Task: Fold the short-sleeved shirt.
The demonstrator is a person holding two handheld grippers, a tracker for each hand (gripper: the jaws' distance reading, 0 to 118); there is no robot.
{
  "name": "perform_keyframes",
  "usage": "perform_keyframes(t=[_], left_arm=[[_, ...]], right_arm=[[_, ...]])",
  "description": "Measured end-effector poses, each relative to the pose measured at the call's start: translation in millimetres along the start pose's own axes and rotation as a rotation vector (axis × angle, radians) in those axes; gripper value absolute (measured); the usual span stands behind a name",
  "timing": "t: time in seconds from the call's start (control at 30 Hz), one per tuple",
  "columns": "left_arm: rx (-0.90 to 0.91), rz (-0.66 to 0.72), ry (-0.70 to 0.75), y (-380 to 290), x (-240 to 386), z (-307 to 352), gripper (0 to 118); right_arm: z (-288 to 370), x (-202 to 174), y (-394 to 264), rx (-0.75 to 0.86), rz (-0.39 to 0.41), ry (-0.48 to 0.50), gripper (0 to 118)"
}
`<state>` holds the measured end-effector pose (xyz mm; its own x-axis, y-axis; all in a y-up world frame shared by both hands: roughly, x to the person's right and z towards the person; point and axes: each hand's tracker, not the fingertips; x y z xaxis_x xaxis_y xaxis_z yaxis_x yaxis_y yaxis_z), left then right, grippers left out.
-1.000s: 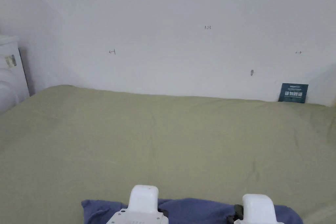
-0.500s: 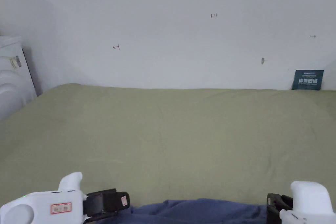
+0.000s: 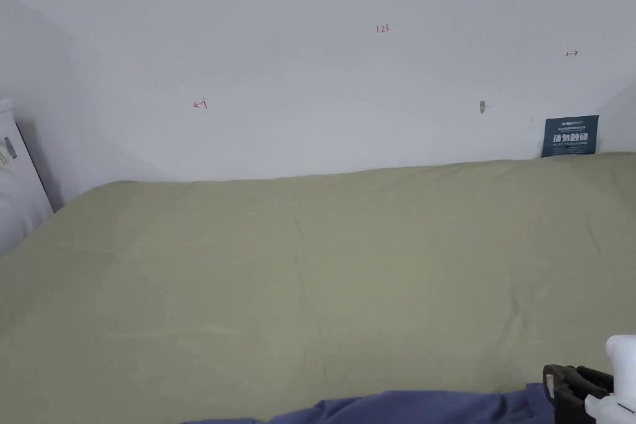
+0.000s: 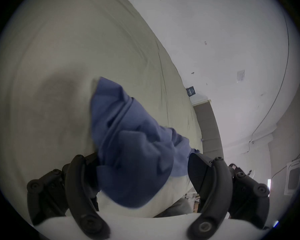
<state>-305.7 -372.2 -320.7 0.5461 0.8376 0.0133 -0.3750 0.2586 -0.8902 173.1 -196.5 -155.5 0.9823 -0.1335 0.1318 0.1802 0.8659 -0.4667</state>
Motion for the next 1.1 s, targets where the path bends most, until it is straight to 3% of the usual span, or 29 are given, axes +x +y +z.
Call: perform_keyframes(t=[0.03,0.07,0.1,0.13,0.17,0.33,0.47,0.57,0.73,0.97,1.03,1.1], left_arm=[[0.009,0.006,0.012,-2.3,4.4,-6.2,95],[0.012,0.016,0.001,-5.3,9.6,-12.1,86],[0.025,0.034,-0.019,-3.2,12.1,-15.7,62],[0.028,0.070,-0.011,-4.8,14.2,-20.1,22],[0.038,0.093,0.031,-8.1,16.6,-24.1,19],[0.090,-0.092,0.194,-4.1,36.7,-14.1,19],[0.170,-0.469,0.267,5.4,99.0,-1.0,19],[0.131,-0.672,0.289,-3.0,160.9,-10.2,19],[0.004,-0.785,0.292,-22.5,227.8,-66.8,19],[-0.222,-0.837,0.338,-71.0,233.0,-164.9,19],[-0.238,-0.823,0.349,-80.3,221.5,-180.0,30],[-0.210,-0.722,0.323,-79.8,207.7,-184.9,66]], right_arm=[[-0.7,-0.2,-1.5,-0.004,-0.004,0.003,1],[-1.6,-0.5,-3.8,-0.010,-0.012,0.013,1],[-2.1,-1.1,-6.3,-0.014,-0.019,0.019,1],[-2.6,-1.9,-9.1,-0.017,-0.021,0.022,1],[-3.1,-3.3,-12.1,-0.025,-0.017,0.025,1],[5.2,-5.5,-22.3,-0.052,0.014,0.040,1],[14.4,-2.0,-24.1,-0.047,0.037,0.033,1],[18.0,4.5,-22.2,-0.050,0.033,0.026,1],[27.6,16.2,-18.8,-0.035,0.007,0.012,1],[39.5,31.1,-19.3,-0.031,-0.019,-0.018,1],[40.8,34.5,-20.8,-0.035,-0.018,-0.029,1],[40.9,35.8,-23.3,-0.040,-0.002,-0.046,1]])
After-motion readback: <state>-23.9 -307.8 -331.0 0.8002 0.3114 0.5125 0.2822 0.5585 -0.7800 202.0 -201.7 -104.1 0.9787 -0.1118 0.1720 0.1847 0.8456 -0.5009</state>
